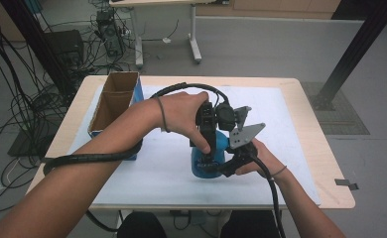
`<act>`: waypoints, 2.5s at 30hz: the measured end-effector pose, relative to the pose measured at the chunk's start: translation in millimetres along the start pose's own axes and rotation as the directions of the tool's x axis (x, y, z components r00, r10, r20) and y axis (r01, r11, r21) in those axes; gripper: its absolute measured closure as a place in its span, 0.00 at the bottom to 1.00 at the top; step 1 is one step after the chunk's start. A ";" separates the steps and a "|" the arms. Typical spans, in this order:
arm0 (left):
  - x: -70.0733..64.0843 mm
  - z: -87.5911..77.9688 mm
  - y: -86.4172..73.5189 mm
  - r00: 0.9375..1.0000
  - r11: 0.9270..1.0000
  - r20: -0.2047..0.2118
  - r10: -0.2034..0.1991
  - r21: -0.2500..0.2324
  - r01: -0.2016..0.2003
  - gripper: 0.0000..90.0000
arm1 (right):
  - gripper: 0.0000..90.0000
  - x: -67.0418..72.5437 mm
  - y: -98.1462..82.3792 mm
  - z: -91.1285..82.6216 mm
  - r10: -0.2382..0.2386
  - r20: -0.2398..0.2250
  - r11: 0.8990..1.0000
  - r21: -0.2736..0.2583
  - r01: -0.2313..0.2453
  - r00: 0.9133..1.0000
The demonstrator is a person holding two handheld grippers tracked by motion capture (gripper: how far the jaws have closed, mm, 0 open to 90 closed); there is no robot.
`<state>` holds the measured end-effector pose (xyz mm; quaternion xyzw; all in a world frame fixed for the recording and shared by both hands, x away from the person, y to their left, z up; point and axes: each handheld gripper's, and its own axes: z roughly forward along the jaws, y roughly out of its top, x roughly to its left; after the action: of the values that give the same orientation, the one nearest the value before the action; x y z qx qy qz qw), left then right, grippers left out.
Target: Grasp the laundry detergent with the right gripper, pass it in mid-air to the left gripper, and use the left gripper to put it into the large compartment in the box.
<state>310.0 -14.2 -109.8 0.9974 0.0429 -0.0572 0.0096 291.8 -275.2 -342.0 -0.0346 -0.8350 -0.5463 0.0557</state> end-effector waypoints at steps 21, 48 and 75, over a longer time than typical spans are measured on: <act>0.5 -1.2 -0.4 1.000 1.000 0.003 -0.006 0.005 0.006 0.10 | 0.46 0.0 0.0 0.2 -0.001 0.001 1.000 0.000 0.001 1.000; 0.3 -1.1 -0.2 1.000 1.000 0.002 -0.006 0.007 0.006 0.10 | 0.46 0.5 0.8 0.7 -0.002 -0.001 1.000 0.001 0.002 1.000; -0.1 -0.2 0.7 1.000 1.000 0.004 -0.004 0.012 0.004 0.10 | 0.46 -0.2 0.5 0.6 0.000 0.000 1.000 0.000 0.000 1.000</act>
<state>310.0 -14.9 -109.6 0.9972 0.0447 -0.0597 0.0034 292.0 -274.4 -341.8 -0.0347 -0.8349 -0.5465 0.0555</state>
